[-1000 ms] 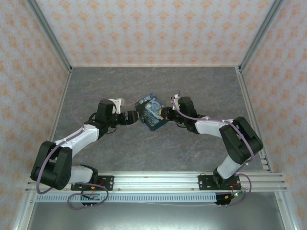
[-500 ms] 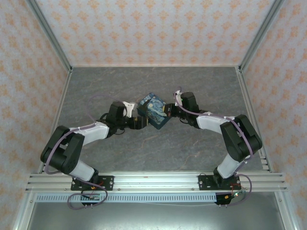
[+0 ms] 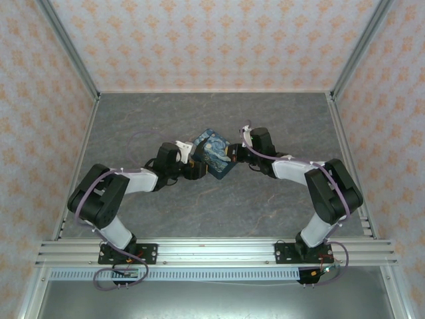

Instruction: Unlock the padlock with the key

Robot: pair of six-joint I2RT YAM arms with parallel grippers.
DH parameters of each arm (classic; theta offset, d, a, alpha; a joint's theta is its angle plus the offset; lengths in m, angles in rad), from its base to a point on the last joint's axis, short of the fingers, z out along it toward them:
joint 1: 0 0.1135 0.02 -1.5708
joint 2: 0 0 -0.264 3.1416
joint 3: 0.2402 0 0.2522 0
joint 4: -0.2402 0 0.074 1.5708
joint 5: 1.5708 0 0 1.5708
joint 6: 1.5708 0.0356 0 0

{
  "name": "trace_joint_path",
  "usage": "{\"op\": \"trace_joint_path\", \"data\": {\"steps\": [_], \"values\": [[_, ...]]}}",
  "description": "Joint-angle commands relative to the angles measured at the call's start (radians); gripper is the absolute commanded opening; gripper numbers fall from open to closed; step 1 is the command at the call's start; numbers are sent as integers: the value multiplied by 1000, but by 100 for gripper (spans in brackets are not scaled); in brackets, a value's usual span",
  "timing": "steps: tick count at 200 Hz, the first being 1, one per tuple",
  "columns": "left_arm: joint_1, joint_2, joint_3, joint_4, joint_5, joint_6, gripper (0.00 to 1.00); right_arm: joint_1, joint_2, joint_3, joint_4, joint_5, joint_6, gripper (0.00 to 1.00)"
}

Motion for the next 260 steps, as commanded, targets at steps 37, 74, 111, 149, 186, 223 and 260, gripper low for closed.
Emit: {"op": "trace_joint_path", "data": {"steps": [37,74,111,149,186,223,260], "values": [[-5,84,13,76,-19,64,63,-4,37,-3,-70,15,-17,0],[-10,130,35,100,3,63,60,-3,41,4,-69,9,-14,0],[-21,157,54,95,4,76,57,-5,42,6,-71,9,-19,0],[-43,178,85,50,0,106,52,-4,43,10,-71,4,-19,0],[-47,188,86,39,9,113,46,-4,44,12,-70,3,-19,0],[-49,200,103,39,24,109,40,-4,43,11,-66,-1,-19,0],[-52,211,127,29,38,116,33,-4,43,5,-57,-4,-17,0]]}}
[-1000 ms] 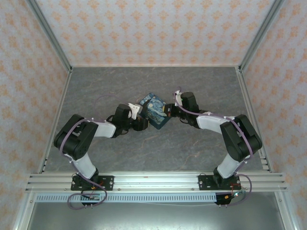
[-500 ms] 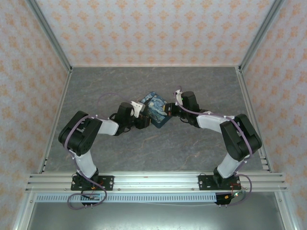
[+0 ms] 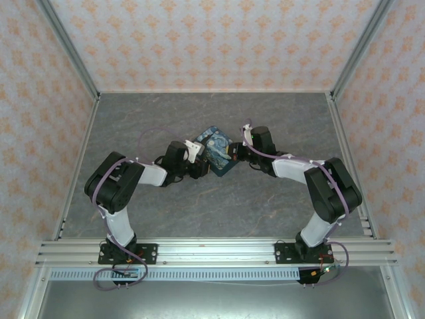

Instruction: Unlock the padlock with the key

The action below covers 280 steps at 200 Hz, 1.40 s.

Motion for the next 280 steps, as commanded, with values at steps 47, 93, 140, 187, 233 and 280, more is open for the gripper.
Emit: {"op": "trace_joint_path", "data": {"steps": [47,93,140,187,233,280], "values": [[-25,21,34,-31,41,11,25,5,22,-14,-39,-6,-12,0],[-49,-36,24,-56,13,-93,24,-10,-54,-34,30,12,-14,0],[-120,-84,53,-161,-55,-270,22,-19,-199,-99,56,47,-54,0],[-155,-109,104,-215,-84,-550,18,-20,-403,-286,82,45,-103,0],[-198,-87,186,-272,-105,-788,15,24,-488,-473,237,20,-128,0],[-221,-75,245,-279,-95,-933,15,72,-472,-591,449,86,-152,0]]}}
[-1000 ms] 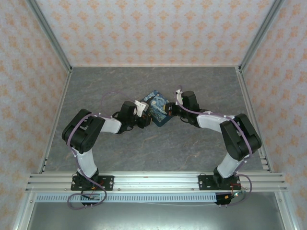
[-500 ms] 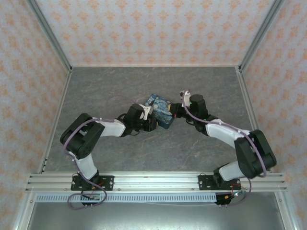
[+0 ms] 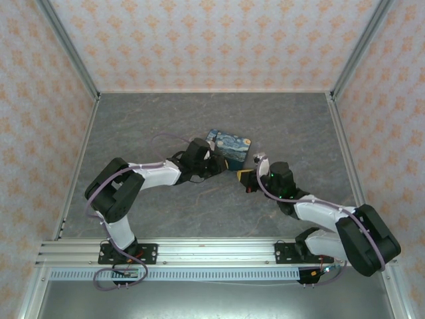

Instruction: Unlock the padlock with the key

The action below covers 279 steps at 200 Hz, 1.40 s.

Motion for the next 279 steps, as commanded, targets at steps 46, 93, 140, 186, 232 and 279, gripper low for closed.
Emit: {"op": "trace_joint_path", "data": {"steps": [46,93,140,186,232,279], "values": [[-20,-17,88,-37,-3,-202,14,11,111,-60,364,62,-19,0],[-33,-39,88,-27,-31,-258,13,12,200,-52,476,101,33,0],[-33,-65,61,3,-80,-304,12,10,239,-60,526,130,74,0],[-32,-68,49,37,-90,-344,12,10,267,-63,550,115,91,0],[-33,-75,51,32,-100,-342,12,4,357,-56,647,104,141,0],[-33,-75,48,28,-99,-342,12,4,413,-37,707,91,161,0]]}}
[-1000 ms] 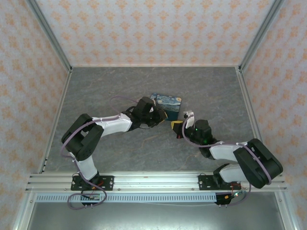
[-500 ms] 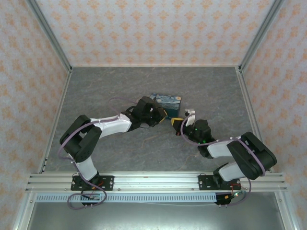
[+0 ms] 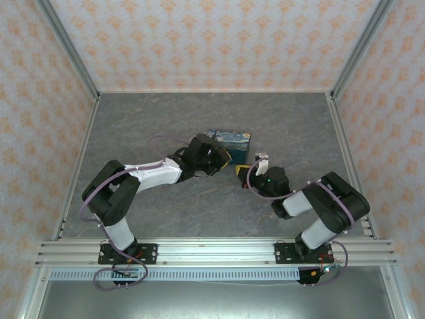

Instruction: Unlock the padlock with the key

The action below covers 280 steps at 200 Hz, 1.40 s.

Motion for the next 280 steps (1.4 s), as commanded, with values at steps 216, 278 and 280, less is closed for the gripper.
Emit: {"op": "trace_joint_path", "data": {"steps": [216,278,280], "values": [[-12,-42,2,57,10,-58,13,-3,93,51,209,-33,52,0],[-18,-63,15,67,37,-96,12,-3,104,55,222,-38,12,0],[-18,-64,16,65,38,-97,13,-3,103,55,223,-36,11,0]]}}
